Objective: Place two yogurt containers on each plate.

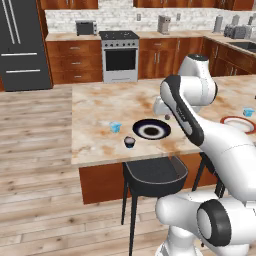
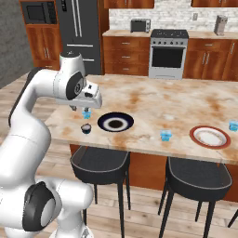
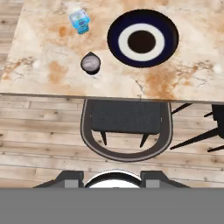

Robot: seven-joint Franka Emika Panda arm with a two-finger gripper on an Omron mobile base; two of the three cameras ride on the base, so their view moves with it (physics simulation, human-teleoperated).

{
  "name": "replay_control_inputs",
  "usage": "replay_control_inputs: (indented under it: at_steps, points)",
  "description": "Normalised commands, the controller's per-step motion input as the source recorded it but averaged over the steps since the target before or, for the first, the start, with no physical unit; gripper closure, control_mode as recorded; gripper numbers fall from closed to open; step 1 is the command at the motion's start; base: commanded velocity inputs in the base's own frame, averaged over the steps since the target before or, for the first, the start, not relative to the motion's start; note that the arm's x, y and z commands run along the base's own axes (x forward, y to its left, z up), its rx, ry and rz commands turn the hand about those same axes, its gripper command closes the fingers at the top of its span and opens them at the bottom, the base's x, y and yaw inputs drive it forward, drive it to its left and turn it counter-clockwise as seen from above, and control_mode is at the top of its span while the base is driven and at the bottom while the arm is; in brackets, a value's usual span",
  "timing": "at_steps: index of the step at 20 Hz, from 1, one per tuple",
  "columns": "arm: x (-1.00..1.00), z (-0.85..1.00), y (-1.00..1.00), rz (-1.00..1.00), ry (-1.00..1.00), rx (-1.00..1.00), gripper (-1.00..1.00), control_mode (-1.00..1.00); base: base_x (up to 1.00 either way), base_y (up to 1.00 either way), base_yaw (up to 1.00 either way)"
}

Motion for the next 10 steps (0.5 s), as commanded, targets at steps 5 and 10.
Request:
replay_control_inputs:
  at_steps: [5,10]
  points:
    - [-0.21,-0.11,0.07,0.00,-0.01,-0.01,-1.00,-1.00,0.00,0.00,0.00]
    - [0.06,-0.37,0.57,-0.01,0.10,-0.03,-1.00,-1.00,0.00,0.00,0.00]
